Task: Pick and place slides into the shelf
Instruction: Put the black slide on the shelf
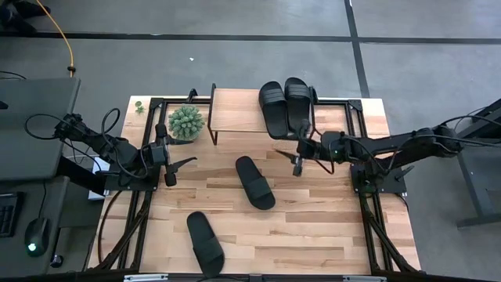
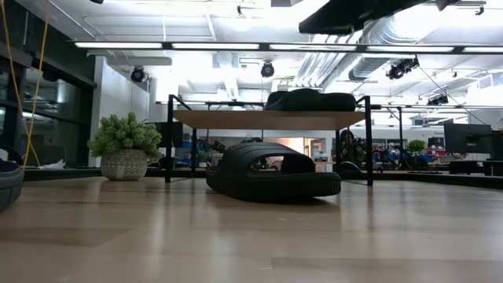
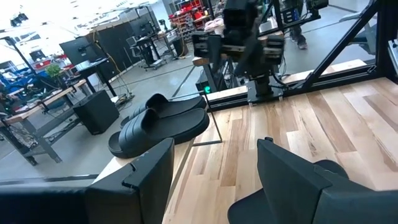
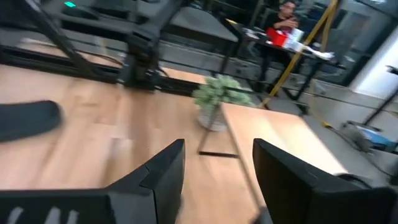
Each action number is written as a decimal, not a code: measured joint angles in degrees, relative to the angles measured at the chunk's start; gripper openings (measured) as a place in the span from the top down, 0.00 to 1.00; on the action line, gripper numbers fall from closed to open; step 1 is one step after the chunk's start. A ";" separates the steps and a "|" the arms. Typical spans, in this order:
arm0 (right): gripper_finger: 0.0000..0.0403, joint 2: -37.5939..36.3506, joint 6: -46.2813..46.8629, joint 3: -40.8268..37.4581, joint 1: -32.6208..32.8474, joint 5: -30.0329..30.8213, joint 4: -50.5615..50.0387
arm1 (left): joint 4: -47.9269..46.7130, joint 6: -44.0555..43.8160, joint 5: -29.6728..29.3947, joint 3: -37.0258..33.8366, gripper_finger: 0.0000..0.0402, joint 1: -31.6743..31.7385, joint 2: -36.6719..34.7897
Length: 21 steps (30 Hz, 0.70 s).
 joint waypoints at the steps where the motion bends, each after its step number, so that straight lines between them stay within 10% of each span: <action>1: 0.56 0.00 0.51 0.02 0.86 0.00 0.08 | 0.02 -0.06 0.00 0.00 0.47 0.00 -0.02; 21: 0.56 6.42 5.59 0.07 17.32 12.27 -2.24 | 1.48 -0.02 0.00 0.00 0.47 0.00 -0.01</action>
